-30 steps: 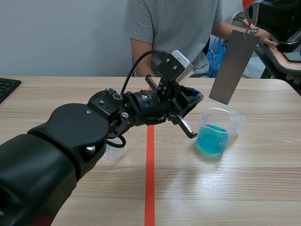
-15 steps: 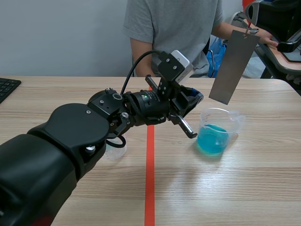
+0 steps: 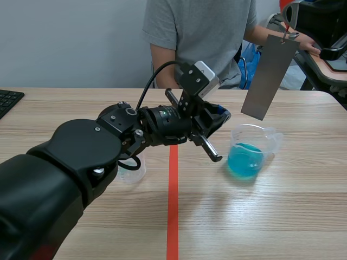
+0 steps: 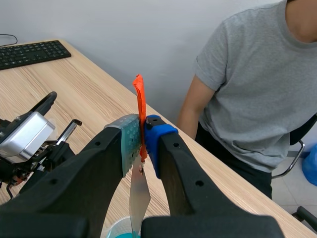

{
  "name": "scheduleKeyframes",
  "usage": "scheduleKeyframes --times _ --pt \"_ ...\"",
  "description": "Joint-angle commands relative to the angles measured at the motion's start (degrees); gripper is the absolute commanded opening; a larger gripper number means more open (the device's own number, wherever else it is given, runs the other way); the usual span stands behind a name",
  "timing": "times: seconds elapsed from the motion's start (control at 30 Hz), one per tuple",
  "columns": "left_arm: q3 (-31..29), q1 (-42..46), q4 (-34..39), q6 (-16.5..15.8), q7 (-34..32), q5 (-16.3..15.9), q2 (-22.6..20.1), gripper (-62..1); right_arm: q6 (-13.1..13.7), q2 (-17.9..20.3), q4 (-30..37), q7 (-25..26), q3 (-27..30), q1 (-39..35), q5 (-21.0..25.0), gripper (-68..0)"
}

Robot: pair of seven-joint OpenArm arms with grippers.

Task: Do the redox reaction experiment.
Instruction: 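Raise the plate and point at it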

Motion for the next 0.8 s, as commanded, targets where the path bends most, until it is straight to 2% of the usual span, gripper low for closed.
scheduleKeyframes --times 0.0,0.07,0.2,0.37,0.77 --pt "-0.17 0.07 3.72 -0.28 -0.46 -0.83 -0.52 -57.5 0.33 0.92 1.01 0.85 0.81 0.81 1.01 -66.4" --pt "-0.17 1.31 6.32 -0.31 0.15 -1.11 -1.44 -57.5 0.33 0.92 1.01 0.87 0.81 0.81 1.01 -66.4" --pt "-0.26 4.94 12.09 -0.48 2.32 -3.63 -3.74 -57.5 0.33 0.92 1.01 0.85 0.81 0.81 1.01 -66.4" --pt "-0.90 11.15 20.61 -0.48 3.61 -3.85 -7.43 -57.5 0.33 0.92 1.01 0.85 0.81 0.81 1.01 -66.4" --pt "-11.80 33.05 43.98 -0.48 4.70 -10.49 -17.16 -57.5 0.33 0.92 1.01 0.85 0.81 0.81 1.01 -66.4"
